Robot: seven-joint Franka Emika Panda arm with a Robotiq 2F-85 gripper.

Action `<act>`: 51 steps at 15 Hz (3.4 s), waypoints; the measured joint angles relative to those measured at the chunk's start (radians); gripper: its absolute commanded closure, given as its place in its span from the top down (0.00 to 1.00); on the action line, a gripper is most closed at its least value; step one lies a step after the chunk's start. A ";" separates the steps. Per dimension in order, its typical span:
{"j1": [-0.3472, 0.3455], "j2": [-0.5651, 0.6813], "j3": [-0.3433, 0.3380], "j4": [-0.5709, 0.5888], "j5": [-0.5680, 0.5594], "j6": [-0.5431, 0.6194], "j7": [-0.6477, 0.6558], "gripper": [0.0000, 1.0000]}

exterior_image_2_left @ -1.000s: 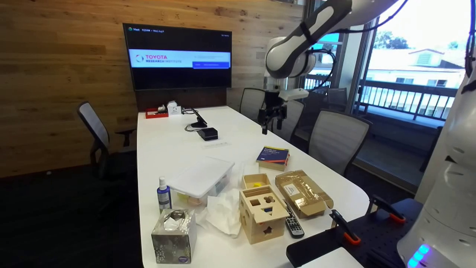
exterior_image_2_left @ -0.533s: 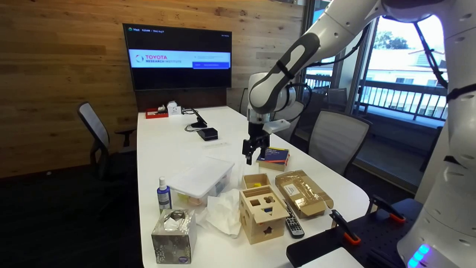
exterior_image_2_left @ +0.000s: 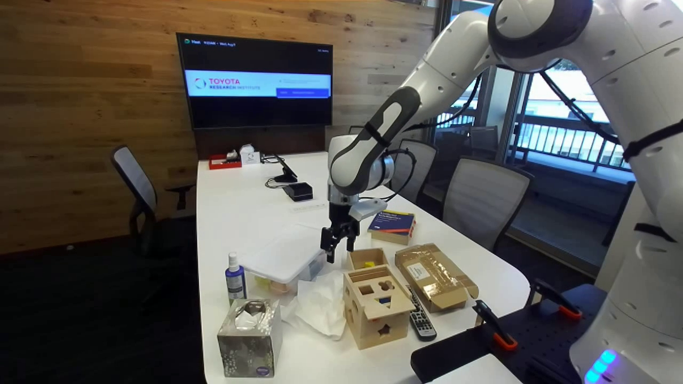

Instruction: Wipe the cardboard box with the napkin

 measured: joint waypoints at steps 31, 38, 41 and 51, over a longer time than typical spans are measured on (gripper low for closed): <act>0.096 0.582 -0.063 0.648 -0.073 -0.249 0.057 0.21; 0.080 0.575 -0.051 0.655 -0.071 -0.249 0.053 0.00; 0.066 0.570 -0.033 0.653 -0.067 -0.249 0.027 0.00; 0.000 0.259 -0.027 0.412 -0.068 -0.208 0.024 0.00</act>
